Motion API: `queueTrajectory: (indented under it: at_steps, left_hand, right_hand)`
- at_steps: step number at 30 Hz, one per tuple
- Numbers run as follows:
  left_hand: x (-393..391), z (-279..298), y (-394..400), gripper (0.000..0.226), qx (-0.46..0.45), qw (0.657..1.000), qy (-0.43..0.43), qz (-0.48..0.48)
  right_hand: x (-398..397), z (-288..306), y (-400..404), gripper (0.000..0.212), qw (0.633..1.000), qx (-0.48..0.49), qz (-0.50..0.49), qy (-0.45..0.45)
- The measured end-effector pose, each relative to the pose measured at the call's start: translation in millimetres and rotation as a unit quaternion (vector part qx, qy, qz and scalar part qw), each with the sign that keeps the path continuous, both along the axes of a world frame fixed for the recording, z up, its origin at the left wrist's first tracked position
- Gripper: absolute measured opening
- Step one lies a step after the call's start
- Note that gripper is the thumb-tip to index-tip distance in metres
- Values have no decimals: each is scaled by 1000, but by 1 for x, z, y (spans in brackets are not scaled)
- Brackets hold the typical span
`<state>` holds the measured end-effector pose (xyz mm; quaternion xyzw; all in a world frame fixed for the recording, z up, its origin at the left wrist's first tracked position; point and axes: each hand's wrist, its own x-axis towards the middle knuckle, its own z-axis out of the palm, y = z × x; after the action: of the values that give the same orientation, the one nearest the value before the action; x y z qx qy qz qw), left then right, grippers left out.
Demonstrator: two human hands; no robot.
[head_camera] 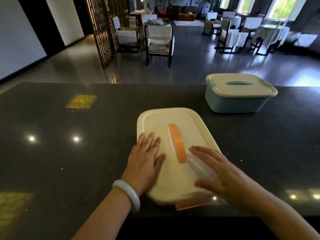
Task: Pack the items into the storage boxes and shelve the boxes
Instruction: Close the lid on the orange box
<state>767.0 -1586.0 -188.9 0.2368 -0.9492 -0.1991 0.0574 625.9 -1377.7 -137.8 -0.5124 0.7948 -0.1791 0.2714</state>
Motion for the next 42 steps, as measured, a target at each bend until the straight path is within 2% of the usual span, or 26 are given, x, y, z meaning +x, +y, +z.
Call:
queueTrajectory:
  at_steps: [1,3,5,8,13,22,27,29,31,37,42]
  left_hand:
    - [0,-2,0,65,2,1000,0,-1]
    - [1,-2,3,65,7,1000,9,2]
    - [2,0,5,64,0,1000,14,2]
    - [0,3,7,64,14,1000,-1,9]
    - [1,5,8,65,17,1000,-7,15]
    - [2,2,7,64,15,1000,3,8]
    - [2,0,6,65,18,1000,-17,12]
    - [0,0,5,65,5,999,-39,14]
    - [-4,1,1,66,-22,998,-65,13]
    - [-46,26,-35,69,-32,995,-87,42]
    - [-75,35,-61,69,-4,989,-107,100]
  right_hand:
    - [3,-6,6,87,997,39,55,34]
    - [7,-18,15,101,981,50,128,135]
    - [9,-26,19,108,970,29,140,199]
    - [11,-35,22,99,963,-25,119,241]
    - [8,-33,24,84,986,-88,58,127]
    - [12,-29,24,71,987,-93,46,122]
    - [9,-22,21,72,994,-26,55,94]
    - [2,-13,16,71,998,12,34,54]
    - [-6,-4,6,72,999,9,-2,36]
    - [-35,5,-54,82,992,-34,-79,95]
    - [-65,-8,-103,81,986,-42,-87,135]
